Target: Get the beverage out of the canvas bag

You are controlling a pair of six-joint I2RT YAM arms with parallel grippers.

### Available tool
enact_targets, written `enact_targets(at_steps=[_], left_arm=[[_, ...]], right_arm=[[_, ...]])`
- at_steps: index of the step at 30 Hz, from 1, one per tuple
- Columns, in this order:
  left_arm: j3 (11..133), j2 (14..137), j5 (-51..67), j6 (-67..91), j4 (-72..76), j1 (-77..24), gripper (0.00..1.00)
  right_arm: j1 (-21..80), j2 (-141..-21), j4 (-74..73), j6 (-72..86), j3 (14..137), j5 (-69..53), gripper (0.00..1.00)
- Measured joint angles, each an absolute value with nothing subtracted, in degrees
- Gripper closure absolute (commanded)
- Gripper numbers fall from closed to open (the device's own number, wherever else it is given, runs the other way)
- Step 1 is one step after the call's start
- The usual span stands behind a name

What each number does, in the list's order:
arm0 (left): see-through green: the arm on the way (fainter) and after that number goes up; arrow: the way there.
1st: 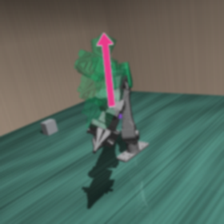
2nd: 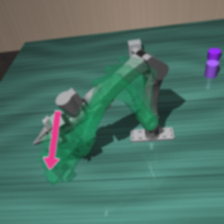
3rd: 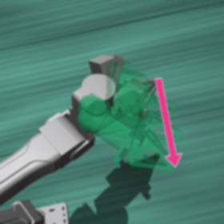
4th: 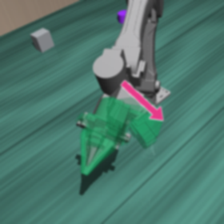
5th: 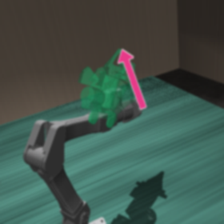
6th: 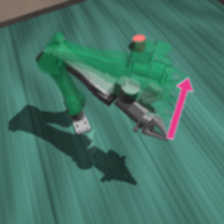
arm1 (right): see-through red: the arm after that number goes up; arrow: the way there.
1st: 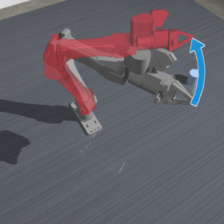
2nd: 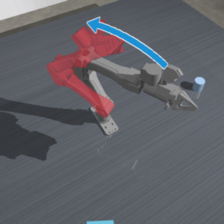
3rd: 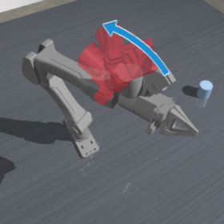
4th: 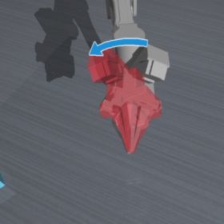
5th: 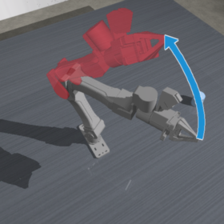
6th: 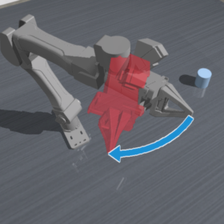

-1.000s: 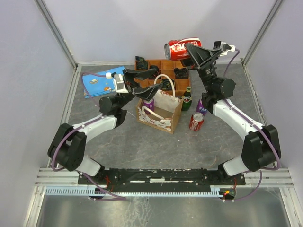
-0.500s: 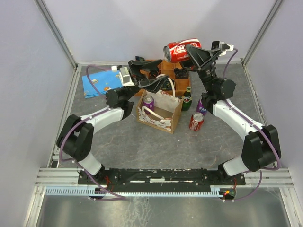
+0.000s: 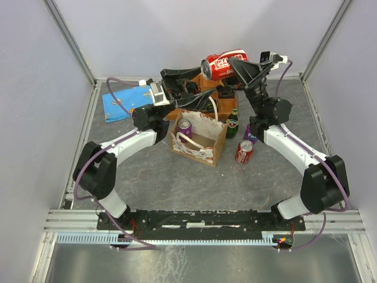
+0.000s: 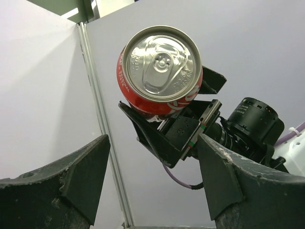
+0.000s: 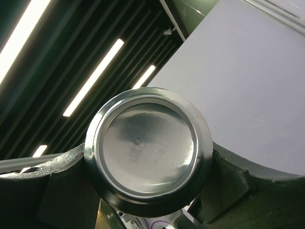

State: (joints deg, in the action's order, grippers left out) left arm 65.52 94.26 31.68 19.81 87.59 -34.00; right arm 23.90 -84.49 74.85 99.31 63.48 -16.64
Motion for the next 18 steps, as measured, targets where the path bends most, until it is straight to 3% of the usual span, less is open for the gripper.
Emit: enact_targets(at_steps=[18], left_arm=[[71.0,97.0,33.6,18.8,87.6,-34.7,0.19]], right_arm=[[25.1,-85.9,75.0,100.4,63.4,-17.8,1.00]])
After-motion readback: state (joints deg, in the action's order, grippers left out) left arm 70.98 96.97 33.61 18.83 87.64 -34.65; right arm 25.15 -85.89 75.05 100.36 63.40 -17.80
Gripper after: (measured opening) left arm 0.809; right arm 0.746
